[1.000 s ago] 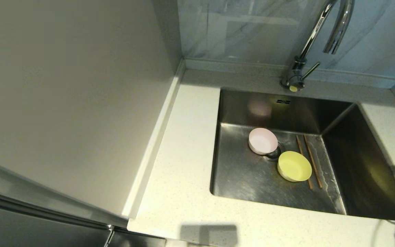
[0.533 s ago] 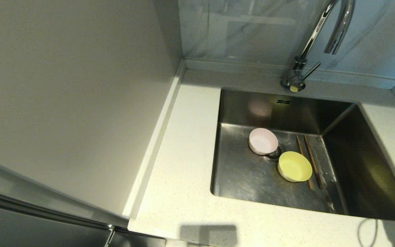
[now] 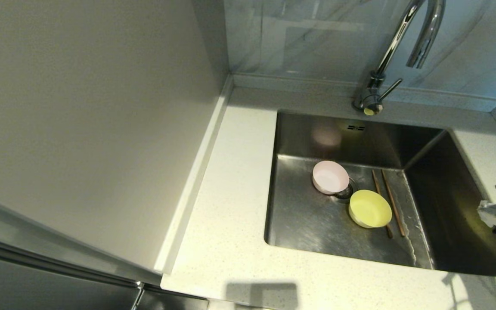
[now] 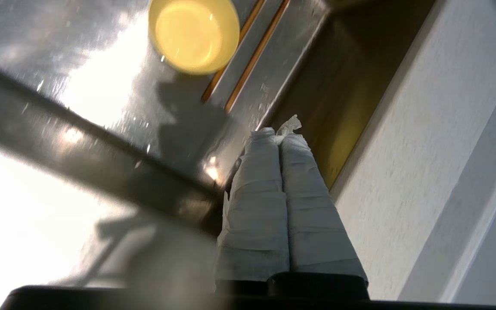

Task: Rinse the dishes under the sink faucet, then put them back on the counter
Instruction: Put a bowl back to the table from the sink

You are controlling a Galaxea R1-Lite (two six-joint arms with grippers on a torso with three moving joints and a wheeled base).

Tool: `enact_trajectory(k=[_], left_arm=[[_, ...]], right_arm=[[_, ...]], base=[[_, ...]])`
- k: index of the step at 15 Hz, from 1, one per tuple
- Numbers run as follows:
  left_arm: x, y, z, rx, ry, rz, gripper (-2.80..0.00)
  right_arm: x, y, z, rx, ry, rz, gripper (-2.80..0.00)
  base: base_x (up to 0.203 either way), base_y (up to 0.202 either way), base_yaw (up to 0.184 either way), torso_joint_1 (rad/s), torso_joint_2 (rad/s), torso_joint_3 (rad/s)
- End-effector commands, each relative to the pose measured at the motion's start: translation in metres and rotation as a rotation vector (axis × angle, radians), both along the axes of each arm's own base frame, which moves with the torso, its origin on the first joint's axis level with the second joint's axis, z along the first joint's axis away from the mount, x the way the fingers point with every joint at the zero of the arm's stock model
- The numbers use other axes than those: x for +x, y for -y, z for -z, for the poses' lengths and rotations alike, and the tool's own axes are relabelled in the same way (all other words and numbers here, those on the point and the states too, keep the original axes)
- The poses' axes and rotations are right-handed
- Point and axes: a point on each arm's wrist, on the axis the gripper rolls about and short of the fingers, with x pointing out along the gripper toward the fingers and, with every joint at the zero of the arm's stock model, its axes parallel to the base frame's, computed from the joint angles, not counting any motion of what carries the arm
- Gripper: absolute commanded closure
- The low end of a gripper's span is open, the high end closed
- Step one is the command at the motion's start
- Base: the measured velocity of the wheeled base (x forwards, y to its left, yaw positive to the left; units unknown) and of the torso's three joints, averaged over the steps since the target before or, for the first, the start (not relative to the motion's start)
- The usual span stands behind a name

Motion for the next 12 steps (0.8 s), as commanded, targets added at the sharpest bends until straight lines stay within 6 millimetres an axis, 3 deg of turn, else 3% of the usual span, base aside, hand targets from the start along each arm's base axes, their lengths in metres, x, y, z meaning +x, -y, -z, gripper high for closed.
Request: enact_trajectory(k=[1,7,12], left_arm=[[0.0,0.0,0.0,-0.001,0.004,-0.001,0.0],[0.0,0.0,0.0,-0.001,0.004,-0.001,0.0],[0.0,0.0,0.0,-0.001,0.004,-0.001,0.0]], right_arm=[[0.022,-0.002,0.008,-0.009,-0.037,-0.016,-2.8],[0.072,-0.004,0.024,-0.008,-0.13,-0.03,-2.8],[0.131,-0.009,0.05,-0.011,-0.224,-0.046,-2.8]], base=[[0.0,0.0,0.0,0.0,0.0,0.0],[0.0,0.0,0.0,0.0,0.0,0.0],[0.0,0.0,0.0,0.0,0.0,0.0]])
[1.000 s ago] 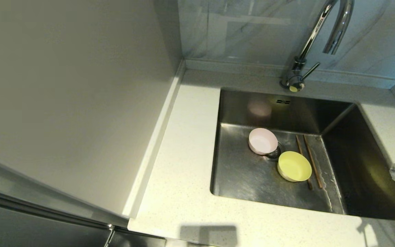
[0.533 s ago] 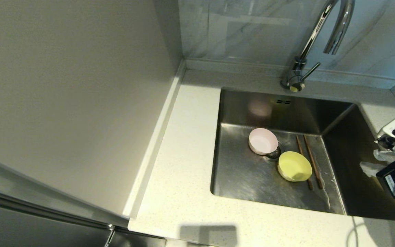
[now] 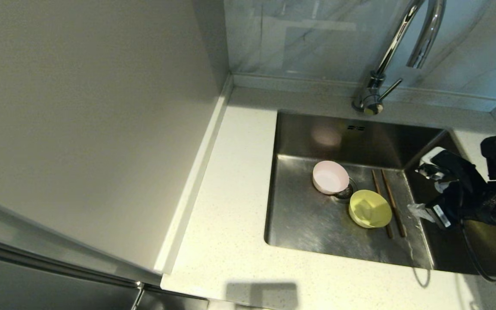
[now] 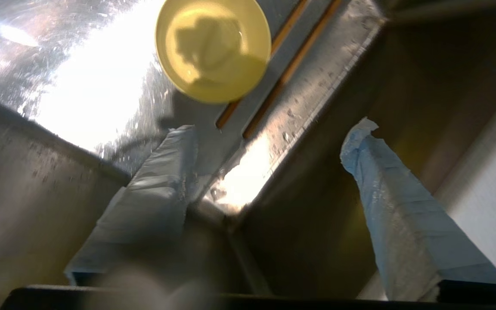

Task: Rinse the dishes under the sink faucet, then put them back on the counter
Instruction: Put a bowl back to the table from the sink

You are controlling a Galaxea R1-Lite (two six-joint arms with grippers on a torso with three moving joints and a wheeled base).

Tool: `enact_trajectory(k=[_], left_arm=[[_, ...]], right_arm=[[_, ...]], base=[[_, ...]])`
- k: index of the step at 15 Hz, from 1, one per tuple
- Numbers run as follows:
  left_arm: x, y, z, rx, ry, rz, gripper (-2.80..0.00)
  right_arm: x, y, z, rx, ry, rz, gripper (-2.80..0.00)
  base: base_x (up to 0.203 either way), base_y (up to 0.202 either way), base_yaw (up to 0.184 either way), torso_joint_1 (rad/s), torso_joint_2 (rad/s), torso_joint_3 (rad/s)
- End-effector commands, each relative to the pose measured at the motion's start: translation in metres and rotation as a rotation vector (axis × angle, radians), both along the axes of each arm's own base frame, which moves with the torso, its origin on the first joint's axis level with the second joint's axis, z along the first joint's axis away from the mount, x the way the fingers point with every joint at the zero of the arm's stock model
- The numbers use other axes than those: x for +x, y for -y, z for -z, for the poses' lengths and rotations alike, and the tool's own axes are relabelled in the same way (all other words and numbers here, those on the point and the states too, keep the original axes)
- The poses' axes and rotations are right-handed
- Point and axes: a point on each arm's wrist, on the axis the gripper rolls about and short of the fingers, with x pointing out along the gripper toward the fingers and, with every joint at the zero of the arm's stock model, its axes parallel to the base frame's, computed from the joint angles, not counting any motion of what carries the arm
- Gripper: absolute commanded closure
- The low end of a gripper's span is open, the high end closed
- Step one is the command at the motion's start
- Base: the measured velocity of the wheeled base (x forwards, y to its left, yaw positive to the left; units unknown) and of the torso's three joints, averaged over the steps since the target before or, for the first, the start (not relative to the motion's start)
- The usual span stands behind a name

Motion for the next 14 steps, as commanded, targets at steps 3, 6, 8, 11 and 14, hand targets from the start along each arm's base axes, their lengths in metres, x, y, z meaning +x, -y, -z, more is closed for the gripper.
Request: enact_trajectory(k=[3,6,8,11,14], left_arm=[[0.0,0.0,0.0,0.0,0.004,-0.001,0.0],[0.0,0.0,0.0,0.0,0.004,-0.001,0.0],[0.0,0.0,0.0,0.0,0.004,-0.001,0.0],[0.0,0.0,0.0,0.0,0.004,-0.001,0.0],[0.0,0.0,0.0,0.0,0.004,-0.001,0.0]], right_arm=[[0.058,-0.002,0.032,-0.005,-0.081,-0.002,-2.8],[0.086,0.0,0.049,-0.008,-0.019,0.009,-2.8],[0.099,0.006,0.061,-0.038,0.002,0.061,-2.8],[0.113,0.015,0.079,-0.062,-0.029,0.105,-2.8],[0.129,0.02,0.094,-0.064,-0.048,0.117,-2.8]], base=[[0.0,0.0,0.0,0.0,0.0,0.0],[0.0,0.0,0.0,0.0,0.0,0.0],[0.0,0.0,0.0,0.0,0.0,0.0],[0.0,0.0,0.0,0.0,0.0,0.0],[0.0,0.0,0.0,0.0,0.0,0.0]])
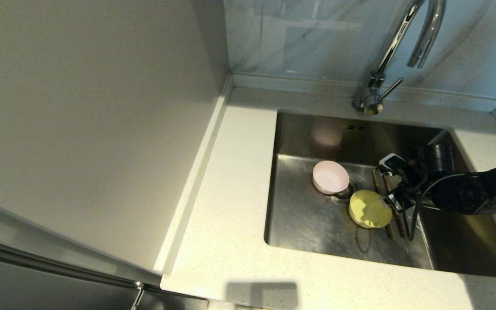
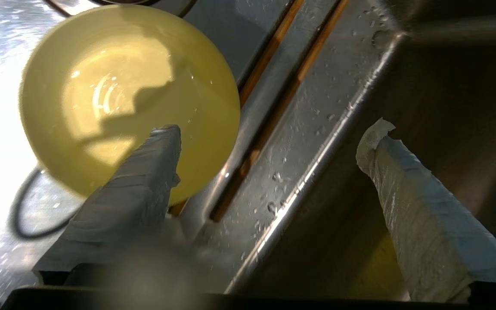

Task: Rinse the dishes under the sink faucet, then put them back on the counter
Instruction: Put a bowl back to the table from the sink

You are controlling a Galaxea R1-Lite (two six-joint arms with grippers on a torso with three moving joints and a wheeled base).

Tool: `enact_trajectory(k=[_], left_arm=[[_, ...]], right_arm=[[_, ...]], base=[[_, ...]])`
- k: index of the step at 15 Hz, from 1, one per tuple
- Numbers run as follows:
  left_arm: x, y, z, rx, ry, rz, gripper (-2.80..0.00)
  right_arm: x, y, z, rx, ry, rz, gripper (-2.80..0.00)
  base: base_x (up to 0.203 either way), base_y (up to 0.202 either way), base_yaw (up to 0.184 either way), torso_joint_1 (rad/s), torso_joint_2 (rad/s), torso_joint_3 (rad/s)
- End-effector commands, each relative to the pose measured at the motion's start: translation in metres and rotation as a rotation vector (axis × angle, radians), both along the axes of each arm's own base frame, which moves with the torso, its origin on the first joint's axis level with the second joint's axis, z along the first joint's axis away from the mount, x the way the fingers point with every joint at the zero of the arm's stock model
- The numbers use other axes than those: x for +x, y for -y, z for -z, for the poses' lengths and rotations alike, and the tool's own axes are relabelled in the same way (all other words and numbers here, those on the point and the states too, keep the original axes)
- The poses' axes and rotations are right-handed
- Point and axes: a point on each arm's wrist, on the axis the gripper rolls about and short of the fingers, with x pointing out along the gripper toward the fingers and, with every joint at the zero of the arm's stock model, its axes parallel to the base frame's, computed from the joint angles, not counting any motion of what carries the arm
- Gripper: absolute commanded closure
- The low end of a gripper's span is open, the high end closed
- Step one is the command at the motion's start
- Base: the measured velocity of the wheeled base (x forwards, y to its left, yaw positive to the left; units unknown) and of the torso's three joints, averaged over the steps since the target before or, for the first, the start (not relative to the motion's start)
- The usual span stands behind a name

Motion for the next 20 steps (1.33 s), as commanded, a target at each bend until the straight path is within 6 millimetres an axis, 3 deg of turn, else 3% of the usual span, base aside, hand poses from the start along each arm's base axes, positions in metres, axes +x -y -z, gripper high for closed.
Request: enact_trajectory(k=[1,6,10,18,19,20], left_arm=[[0.0,0.0,0.0,0.0,0.003,0.0,0.0],[0.0,0.0,0.0,0.0,0.003,0.0,0.0],[0.0,0.0,0.0,0.0,0.003,0.0,0.0],[0.0,0.0,0.0,0.0,0.003,0.0,0.0],[0.0,0.0,0.0,0.0,0.003,0.0,0.0],[0.0,0.0,0.0,0.0,0.002,0.0,0.0]], right_arm=[[0.016,0.003,0.023,-0.003,-0.038,0.005,-2.8],[0.039,0.015,0.039,-0.017,-0.036,0.02,-2.8],[0.042,0.025,0.05,-0.035,-0.061,0.027,-2.8],[0.044,0.025,0.064,-0.051,-0.095,0.014,-2.8],[0.044,0.025,0.063,-0.051,-0.093,0.016,-2.33],[0.044,0.026,0.062,-0.052,-0.088,0.018,0.0]], base=[[0.0,0.0,0.0,0.0,0.0,0.0],[0.0,0.0,0.0,0.0,0.0,0.0],[0.0,0.0,0.0,0.0,0.0,0.0],[0.0,0.0,0.0,0.0,0.0,0.0],[0.0,0.0,0.0,0.0,0.0,0.0],[0.0,0.0,0.0,0.0,0.0,0.0]])
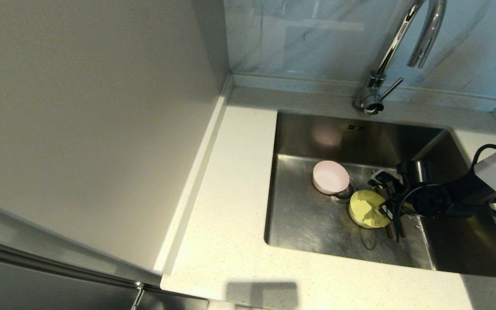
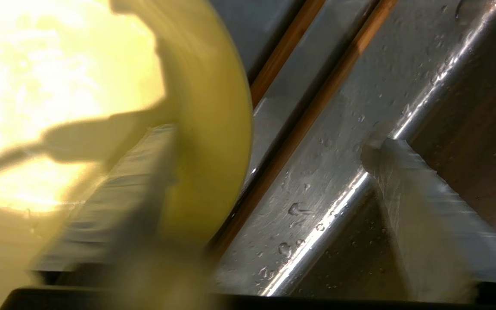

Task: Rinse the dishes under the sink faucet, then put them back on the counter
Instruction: Put a bowl back to the table from the sink

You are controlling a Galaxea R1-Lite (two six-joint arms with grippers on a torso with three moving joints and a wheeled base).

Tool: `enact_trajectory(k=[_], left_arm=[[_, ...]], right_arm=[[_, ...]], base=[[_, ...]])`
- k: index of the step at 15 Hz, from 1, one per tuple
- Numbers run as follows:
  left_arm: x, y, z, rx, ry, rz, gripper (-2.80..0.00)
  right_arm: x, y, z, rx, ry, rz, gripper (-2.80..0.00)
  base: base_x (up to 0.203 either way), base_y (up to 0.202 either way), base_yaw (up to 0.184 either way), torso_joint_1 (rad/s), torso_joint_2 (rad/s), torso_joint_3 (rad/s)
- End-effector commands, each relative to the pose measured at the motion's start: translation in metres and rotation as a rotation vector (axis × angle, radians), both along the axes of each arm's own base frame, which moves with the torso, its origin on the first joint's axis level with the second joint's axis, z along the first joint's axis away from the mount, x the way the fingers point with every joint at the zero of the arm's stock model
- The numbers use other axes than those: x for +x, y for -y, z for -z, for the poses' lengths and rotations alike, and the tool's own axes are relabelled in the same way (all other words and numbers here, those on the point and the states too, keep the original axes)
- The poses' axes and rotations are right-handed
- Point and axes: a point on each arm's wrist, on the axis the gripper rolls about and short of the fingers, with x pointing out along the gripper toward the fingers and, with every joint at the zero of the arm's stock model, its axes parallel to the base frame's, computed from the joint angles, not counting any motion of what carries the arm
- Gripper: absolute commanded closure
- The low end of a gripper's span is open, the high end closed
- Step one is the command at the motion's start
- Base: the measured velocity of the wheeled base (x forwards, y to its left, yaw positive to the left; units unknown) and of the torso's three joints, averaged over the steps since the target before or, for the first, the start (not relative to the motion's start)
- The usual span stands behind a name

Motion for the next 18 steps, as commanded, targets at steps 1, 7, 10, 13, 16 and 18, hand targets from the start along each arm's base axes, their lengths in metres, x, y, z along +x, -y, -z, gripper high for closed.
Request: enact_trajectory(k=[1,7,10,13,16,18], left_arm=[[0.0,0.0,0.0,0.0,0.003,-0.001,0.0],[0.0,0.0,0.0,0.0,0.003,-0.001,0.0],[0.0,0.0,0.0,0.0,0.003,-0.001,0.0],[0.0,0.0,0.0,0.0,0.003,-0.001,0.0],[0.0,0.0,0.0,0.0,0.003,-0.001,0.0],[0.0,0.0,0.0,0.0,0.003,-0.001,0.0]], right_arm=[[0.0,0.002,-0.003,-0.004,0.01,0.003,0.0],[0.001,0.01,-0.008,-0.004,0.029,0.024,0.0],[0.004,0.018,-0.017,-0.009,0.078,0.04,0.0],[0.004,0.03,-0.029,-0.019,0.137,0.067,0.0],[-0.005,0.037,-0.049,-0.022,0.176,0.088,0.0],[-0.017,0.038,-0.063,-0.02,0.192,0.096,0.0]], base=[[0.0,0.0,0.0,0.0,0.0,0.0],[0.0,0.0,0.0,0.0,0.0,0.0],[0.0,0.0,0.0,0.0,0.0,0.0],[0.0,0.0,0.0,0.0,0.0,0.0],[0.0,0.0,0.0,0.0,0.0,0.0],[0.0,0.0,0.0,0.0,0.0,0.0]])
